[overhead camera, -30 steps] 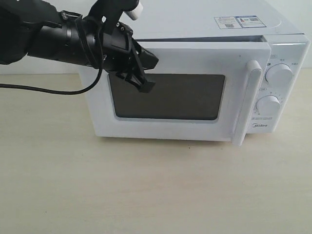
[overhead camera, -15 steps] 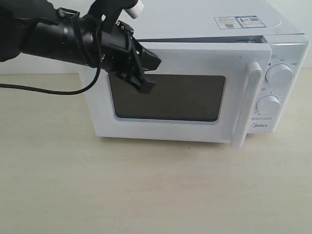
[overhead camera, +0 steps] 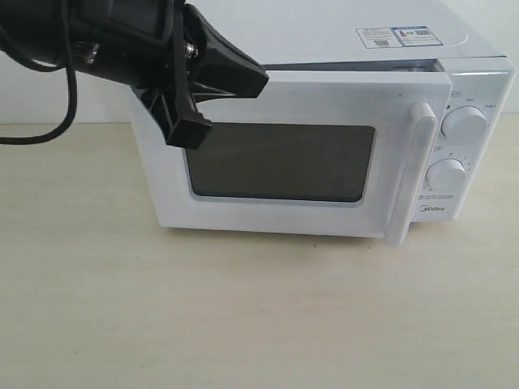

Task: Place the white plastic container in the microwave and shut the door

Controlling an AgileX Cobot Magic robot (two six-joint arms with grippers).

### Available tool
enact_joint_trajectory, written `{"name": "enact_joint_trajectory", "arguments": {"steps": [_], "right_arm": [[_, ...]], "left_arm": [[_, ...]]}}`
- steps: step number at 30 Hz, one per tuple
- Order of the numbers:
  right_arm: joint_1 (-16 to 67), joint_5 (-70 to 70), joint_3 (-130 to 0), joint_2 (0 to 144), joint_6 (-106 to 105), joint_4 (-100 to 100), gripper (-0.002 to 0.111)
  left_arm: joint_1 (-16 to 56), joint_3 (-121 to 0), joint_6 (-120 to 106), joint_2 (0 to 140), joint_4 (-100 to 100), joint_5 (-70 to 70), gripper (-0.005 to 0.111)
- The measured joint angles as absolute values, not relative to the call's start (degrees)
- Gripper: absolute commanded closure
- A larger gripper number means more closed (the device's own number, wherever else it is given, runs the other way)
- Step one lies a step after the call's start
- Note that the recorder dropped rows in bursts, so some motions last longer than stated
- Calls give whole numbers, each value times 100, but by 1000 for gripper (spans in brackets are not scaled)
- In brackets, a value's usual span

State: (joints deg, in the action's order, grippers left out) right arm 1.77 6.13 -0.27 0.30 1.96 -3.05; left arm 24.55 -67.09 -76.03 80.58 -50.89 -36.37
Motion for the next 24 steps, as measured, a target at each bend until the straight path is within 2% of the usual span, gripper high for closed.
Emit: {"name": "enact_joint_trajectory", "arguments": {"steps": [11,18,24], "right_arm": [[177,-991,3,30,554,-305,108],[177,-2894,-9,17,2361,-305,108],[177,-2250,-1119,50,4056,-1837,108]], "left_arm": [[2455,-6671,-6381,7469,-4300,-3960,103],[2455,-6252,-6093,6972,-4264,-3810,103],[2455,-5990,-5982,6635,-4480,-3581,103]]}}
